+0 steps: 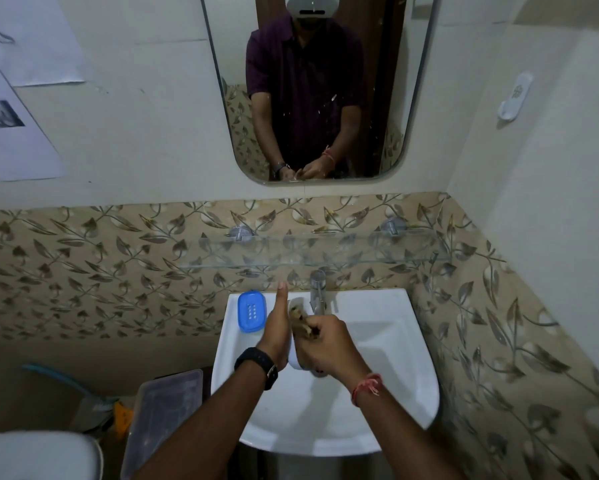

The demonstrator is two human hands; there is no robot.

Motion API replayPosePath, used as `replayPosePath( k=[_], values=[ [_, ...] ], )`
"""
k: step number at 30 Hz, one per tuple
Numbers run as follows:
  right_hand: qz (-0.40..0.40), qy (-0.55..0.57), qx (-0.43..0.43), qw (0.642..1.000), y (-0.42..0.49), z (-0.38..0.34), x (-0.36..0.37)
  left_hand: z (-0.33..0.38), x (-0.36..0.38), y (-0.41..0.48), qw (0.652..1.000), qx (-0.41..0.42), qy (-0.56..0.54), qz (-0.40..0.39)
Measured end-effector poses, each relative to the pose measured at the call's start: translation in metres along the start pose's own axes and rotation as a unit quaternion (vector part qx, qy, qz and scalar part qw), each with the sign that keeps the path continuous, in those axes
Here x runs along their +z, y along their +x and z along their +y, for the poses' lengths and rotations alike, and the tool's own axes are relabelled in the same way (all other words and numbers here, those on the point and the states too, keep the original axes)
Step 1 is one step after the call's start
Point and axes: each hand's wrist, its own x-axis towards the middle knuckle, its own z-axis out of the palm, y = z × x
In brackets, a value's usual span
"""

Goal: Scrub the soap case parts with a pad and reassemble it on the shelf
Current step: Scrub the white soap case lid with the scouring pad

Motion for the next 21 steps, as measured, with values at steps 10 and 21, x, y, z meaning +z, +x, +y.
replayPosePath(
  k=[10,21],
  values=[
    [0.085,0.166,0.070,0.980,0.001,-0.005,0.006,-0.005,0.002,-0.003,0.999,0.018,0.027,-0.007],
    [0.219,0.136,0.082,0.963,-0.005,-0.009,0.020,0.000,0.007,-0.007,0.999,0.011,0.041,-0.016]
  ],
)
